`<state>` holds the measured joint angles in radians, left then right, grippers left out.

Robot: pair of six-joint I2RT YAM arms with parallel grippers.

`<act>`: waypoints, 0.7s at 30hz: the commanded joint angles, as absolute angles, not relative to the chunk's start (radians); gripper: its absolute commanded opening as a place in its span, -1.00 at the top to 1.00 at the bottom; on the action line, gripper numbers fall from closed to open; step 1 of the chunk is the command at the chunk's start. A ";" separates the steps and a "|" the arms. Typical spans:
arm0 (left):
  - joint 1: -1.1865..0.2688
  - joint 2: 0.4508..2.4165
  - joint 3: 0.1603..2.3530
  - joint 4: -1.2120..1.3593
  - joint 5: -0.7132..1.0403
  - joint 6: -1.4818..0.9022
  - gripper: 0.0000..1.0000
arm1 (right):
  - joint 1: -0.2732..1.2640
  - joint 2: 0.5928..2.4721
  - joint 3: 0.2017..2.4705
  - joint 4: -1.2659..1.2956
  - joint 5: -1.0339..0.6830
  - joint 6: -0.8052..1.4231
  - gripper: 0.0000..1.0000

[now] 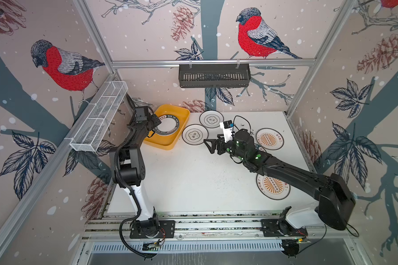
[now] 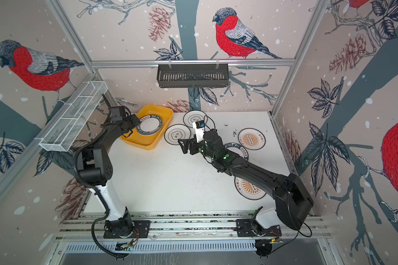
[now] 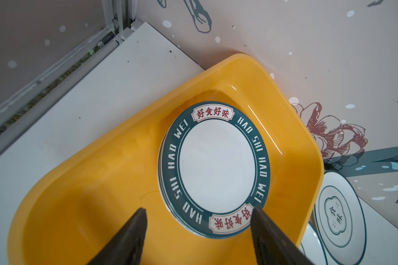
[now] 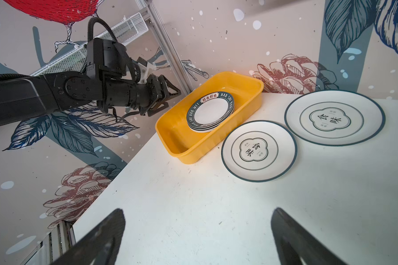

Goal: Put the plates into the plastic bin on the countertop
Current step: 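Release the plate and swing the left gripper toward the white teal-rimmed plates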

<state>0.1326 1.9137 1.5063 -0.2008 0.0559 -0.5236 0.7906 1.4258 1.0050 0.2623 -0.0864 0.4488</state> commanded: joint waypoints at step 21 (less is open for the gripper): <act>-0.009 1.589 1.137 0.129 0.449 -0.617 -0.65 | 0.674 1.189 0.861 0.203 0.060 0.543 -1.00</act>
